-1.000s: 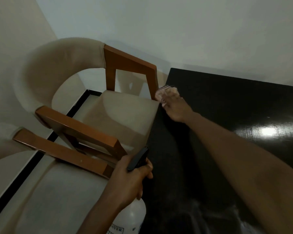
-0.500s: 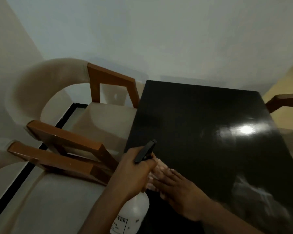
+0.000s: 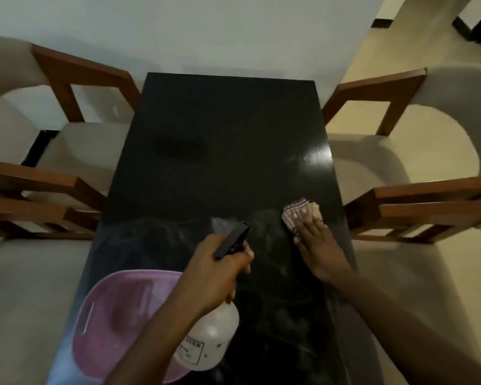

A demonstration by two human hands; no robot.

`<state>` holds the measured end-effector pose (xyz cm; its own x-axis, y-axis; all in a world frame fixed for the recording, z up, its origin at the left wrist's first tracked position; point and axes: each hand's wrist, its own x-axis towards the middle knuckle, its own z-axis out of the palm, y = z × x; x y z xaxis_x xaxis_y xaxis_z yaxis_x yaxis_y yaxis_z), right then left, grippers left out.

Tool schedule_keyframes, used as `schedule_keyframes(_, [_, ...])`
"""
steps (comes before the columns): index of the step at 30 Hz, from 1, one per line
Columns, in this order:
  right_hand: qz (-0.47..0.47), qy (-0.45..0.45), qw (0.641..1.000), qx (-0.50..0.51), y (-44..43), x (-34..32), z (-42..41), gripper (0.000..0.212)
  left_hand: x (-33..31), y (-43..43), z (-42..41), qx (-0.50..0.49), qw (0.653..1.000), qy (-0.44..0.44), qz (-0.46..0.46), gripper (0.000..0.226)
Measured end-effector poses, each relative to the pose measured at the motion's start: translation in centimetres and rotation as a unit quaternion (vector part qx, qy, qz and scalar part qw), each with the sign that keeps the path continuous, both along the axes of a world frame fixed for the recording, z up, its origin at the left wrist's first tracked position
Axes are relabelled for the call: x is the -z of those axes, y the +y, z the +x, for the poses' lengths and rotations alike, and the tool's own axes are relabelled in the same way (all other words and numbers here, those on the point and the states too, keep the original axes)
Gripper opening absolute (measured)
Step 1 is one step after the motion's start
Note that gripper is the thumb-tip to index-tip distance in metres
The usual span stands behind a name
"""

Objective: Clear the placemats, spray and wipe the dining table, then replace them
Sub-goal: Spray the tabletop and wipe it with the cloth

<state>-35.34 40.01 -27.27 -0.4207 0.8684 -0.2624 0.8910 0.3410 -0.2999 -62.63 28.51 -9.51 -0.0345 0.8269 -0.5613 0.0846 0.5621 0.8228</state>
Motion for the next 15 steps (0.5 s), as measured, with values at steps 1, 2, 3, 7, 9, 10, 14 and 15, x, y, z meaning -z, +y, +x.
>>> schedule_keyframes(1, [-0.003,-0.003,1.000,-0.022,-1.0,-0.3,0.5,0.063,0.1,-0.3,1.4,0.005,1.000,0.000,-0.002,0.008])
schedule_keyframes(2, [-0.006,-0.006,0.999,-0.051,-2.0,-0.4,1.3,0.062,0.2,-0.5,2.9,0.008,1.000,0.001,-0.006,0.009])
schedule_keyframes(3, [-0.008,-0.012,0.996,-0.088,-2.4,-0.5,1.8,0.061,0.3,-0.7,3.7,0.010,1.000,0.002,-0.014,0.010])
schedule_keyframes(7, [-0.040,-0.058,0.986,-0.151,0.1,-1.0,6.5,0.063,1.1,-2.3,7.4,0.033,0.998,0.030,-0.054,0.017])
schedule_keyframes(9, [-0.040,-0.045,0.997,-0.057,2.2,-0.7,8.0,0.064,1.7,-3.5,8.6,0.045,0.996,0.038,-0.064,0.016])
schedule_keyframes(10, [-0.040,-0.031,0.999,-0.004,3.1,-0.7,7.9,0.064,1.9,-4.1,9.1,0.051,0.996,0.042,-0.066,0.014])
schedule_keyframes(14, [-0.034,-0.009,0.994,0.105,4.5,-0.8,3.8,0.061,2.4,-5.6,10.4,0.050,0.994,0.064,-0.068,0.017])
schedule_keyframes(15, [-0.027,-0.009,0.996,0.088,3.7,-0.7,2.9,0.061,2.4,-5.7,10.6,0.048,0.995,0.066,-0.064,0.016])
